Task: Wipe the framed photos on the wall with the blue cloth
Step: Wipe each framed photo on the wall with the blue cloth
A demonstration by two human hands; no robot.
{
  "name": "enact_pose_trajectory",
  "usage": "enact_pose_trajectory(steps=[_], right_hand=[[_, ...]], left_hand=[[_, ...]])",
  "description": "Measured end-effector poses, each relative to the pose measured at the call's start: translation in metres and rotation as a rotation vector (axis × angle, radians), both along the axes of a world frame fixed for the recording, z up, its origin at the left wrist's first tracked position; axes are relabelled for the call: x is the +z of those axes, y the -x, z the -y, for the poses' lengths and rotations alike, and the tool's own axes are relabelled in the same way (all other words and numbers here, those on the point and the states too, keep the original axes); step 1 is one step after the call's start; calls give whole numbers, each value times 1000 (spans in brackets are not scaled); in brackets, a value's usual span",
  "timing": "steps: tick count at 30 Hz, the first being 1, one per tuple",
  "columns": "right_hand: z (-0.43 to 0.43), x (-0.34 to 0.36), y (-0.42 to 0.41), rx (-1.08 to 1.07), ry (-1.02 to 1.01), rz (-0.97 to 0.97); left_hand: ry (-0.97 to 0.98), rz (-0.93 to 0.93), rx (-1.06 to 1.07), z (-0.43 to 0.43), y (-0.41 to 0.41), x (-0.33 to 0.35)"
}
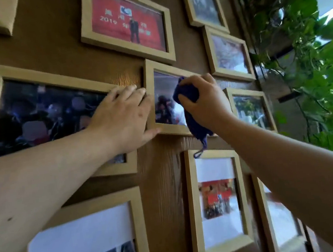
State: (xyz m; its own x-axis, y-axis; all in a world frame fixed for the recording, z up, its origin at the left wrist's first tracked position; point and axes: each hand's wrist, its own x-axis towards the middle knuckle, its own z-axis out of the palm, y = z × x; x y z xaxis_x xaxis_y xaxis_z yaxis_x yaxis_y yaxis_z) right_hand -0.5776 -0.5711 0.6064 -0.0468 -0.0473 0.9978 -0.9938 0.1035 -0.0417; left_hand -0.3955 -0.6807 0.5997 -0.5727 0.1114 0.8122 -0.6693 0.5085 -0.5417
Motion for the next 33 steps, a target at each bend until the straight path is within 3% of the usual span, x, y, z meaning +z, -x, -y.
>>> enact_pose_trajectory(steps=[5, 10, 18, 21, 24, 28, 33], right_hand=[[33, 48, -9, 9, -4, -119], [44, 47, 6, -11, -11, -186], [3, 36, 93, -240, 17, 166], [6, 36, 90, -242, 30, 193], [19, 36, 63, -112, 11, 88], [38, 28, 16, 10, -96, -192], [27, 19, 33, -111, -129, -253]], left_hand=[[-19, -82, 124, 3, 23, 9], [-11, -101, 153, 8, 29, 8], [-2, -111, 125, 7, 34, 7], [-4, -112, 114, 7, 34, 8], [0, -110, 107, 5, 34, 8], [-4, -116, 116, 5, 35, 8], [-5, -125, 97, 6, 34, 7]])
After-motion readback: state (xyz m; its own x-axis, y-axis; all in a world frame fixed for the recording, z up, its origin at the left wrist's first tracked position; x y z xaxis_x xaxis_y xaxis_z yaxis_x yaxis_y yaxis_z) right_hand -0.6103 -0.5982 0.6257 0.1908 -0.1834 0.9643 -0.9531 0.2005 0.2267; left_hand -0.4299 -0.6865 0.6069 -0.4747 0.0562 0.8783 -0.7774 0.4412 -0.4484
